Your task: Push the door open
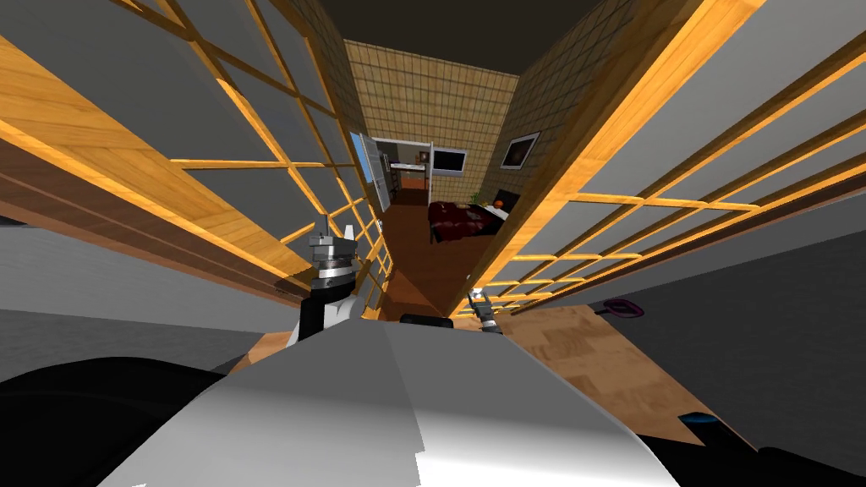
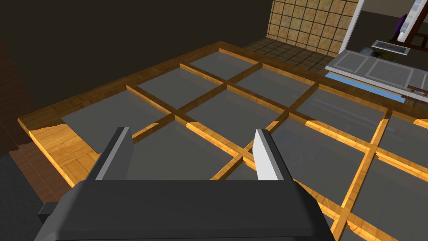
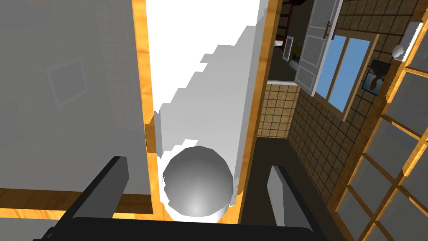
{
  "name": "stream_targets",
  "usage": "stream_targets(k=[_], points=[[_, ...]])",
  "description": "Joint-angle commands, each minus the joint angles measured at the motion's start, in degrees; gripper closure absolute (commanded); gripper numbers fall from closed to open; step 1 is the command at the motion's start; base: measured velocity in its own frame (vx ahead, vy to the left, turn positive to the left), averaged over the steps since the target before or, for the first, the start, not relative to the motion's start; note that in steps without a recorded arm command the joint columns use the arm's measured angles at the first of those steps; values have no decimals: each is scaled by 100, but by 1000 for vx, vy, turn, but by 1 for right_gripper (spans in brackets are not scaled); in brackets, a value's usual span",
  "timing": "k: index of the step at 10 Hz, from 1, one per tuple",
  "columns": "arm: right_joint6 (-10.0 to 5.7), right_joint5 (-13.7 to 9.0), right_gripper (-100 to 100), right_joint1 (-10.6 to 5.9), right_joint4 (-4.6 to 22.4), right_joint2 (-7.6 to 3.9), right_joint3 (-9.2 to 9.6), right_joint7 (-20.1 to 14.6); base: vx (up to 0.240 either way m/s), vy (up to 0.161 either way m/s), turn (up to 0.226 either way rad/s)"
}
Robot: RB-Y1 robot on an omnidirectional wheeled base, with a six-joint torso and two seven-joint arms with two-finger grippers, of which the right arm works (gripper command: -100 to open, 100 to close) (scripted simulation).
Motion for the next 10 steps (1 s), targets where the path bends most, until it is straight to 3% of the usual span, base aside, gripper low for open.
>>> stream_targets(k=[1, 6, 10], points=[[8, -1, 100, -4, 3, -5, -3, -6, -19, 5, 0], [8, -1, 100, -4, 3, -5, -3, -6, -13, -1, 3], [25, -255, 100, -12, -8, 2, 31, -491, 20, -3, 34]])
